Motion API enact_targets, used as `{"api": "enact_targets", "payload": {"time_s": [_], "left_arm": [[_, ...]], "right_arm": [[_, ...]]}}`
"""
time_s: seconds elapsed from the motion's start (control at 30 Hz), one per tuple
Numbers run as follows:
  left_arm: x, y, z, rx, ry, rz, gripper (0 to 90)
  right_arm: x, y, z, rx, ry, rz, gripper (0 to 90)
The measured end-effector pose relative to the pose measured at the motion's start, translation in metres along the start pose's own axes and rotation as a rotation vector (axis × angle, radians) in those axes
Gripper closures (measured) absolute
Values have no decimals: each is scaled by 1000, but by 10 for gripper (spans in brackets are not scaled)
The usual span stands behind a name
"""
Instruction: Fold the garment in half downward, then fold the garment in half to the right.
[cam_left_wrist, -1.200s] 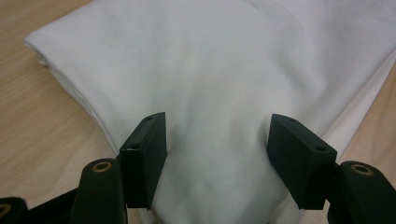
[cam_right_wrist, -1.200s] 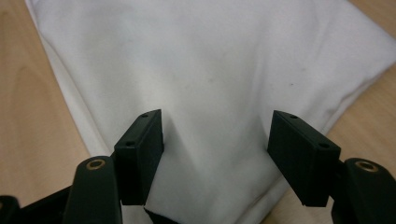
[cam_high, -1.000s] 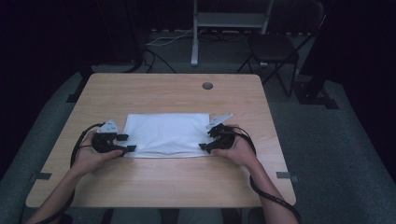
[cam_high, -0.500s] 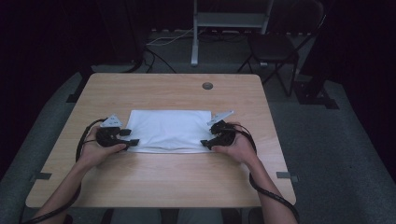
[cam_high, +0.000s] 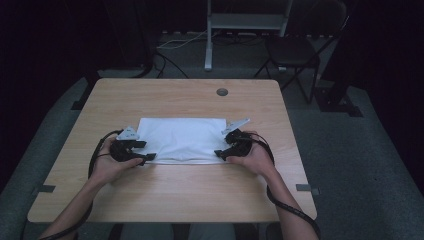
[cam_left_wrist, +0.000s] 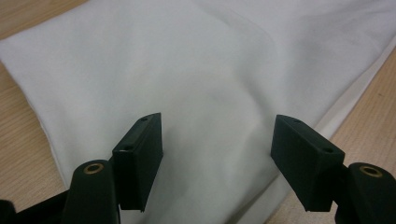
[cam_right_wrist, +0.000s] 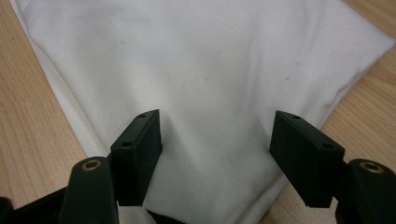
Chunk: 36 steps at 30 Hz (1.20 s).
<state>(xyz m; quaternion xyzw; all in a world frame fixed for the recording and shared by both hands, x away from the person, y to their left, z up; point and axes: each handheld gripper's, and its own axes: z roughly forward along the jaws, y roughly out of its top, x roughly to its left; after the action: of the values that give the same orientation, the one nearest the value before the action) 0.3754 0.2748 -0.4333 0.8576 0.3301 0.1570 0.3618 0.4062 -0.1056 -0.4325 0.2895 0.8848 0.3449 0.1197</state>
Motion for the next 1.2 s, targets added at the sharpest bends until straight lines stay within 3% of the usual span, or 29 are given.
{"api": "enact_targets", "payload": {"time_s": [0.57,0.63,0.7,0.8,0.9,1.03,1.2], "left_arm": [[1,-8,-3,-29,6,-23,336],[2,-6,-4,-24,-12,-42,307],[3,-4,-8,-54,-31,-59,306],[2,2,-12,-70,-35,-55,306],[-2,9,-10,-61,-34,-47,306],[-5,14,-5,-44,-18,-34,306],[-9,11,0,9,11,-7,307]], "right_arm": [[1,-2,-1,-3,1,2,328],[1,0,-1,9,-5,-6,304],[2,4,-1,24,0,0,241],[3,13,-4,-16,8,9,214],[7,25,-4,-57,15,19,206],[19,39,3,-68,18,-2,204],[35,46,16,-27,16,-44,205]]}}
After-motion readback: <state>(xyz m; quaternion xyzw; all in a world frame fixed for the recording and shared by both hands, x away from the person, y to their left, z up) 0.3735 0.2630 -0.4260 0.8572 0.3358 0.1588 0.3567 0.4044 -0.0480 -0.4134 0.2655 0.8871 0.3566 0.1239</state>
